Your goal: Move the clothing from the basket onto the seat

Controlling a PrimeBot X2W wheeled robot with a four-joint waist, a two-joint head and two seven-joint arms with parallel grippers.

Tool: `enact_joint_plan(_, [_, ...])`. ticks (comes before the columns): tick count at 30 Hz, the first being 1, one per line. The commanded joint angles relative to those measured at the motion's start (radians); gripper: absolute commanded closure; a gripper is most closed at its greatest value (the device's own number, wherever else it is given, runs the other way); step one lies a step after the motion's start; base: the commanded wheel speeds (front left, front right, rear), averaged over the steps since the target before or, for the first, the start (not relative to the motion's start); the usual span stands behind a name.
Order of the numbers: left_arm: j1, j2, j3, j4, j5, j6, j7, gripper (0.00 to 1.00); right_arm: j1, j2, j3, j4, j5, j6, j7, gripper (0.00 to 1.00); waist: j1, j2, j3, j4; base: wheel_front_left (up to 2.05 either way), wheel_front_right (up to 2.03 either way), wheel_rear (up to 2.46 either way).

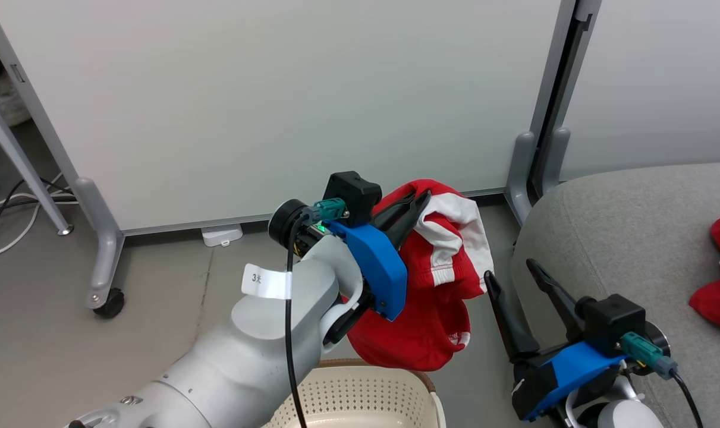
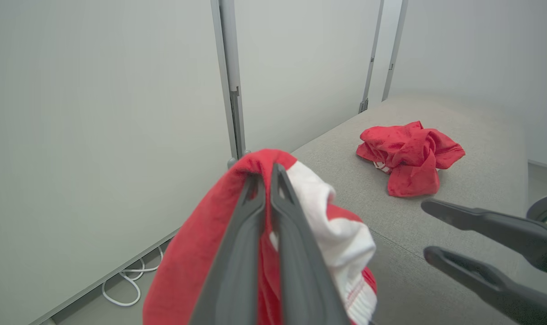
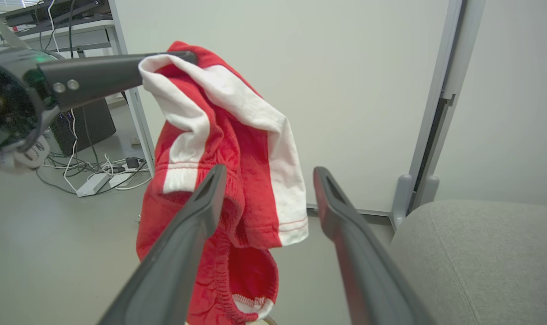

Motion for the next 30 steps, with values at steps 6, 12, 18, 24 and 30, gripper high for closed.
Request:
enact_joint_plan(6, [0.007, -0.002, -0.016, 0.008, -0.017, -0.002, -0.012, 1.0, 0.021, -0.001, 0.035, 0.011, -0.007, 0.0, 0.024, 0.0, 0.0002, -0.0001, 0.008, -0.01, 0.0, 0.0, 0.0])
enact_joint_plan(12, [-0.006, -0.003, -0.029, 0.002, -0.03, -0.002, -0.016, 1.0, -0.019, -0.002, 0.06, 0.065, -0.029, 0.0, 0.028, 0.0, 0.0002, -0.0001, 0.02, -0.008, 0.0, 0.0, 0.0])
enact_joint_plan(18, [-0.012, -0.003, -0.039, -0.007, -0.041, -0.002, -0.018, 1.0, -0.092, -0.012, 0.095, 0.159, -0.051, 0.0, -0.006, 0.0, 0.0002, -0.0001, 0.024, -0.003, 0.0, 0.0, 0.0])
enact_joint_plan(24, [-0.02, -0.003, -0.051, -0.017, -0.048, -0.002, -0.017, 1.0, -0.191, -0.016, 0.142, 0.285, -0.077, 0.0, -0.063, 0.0, 0.0002, -0.0001, 0.026, 0.0, 0.0, 0.0, 0.0])
enact_joint_plan(30, [-0.024, -0.003, -0.06, -0.025, -0.052, -0.002, -0.02, 1.0, -0.272, -0.009, 0.18, 0.393, -0.054, 0.0, -0.101, 0.0, 0.0002, -0.0001, 0.029, 0.006, 0.0, 0.0, 0.0])
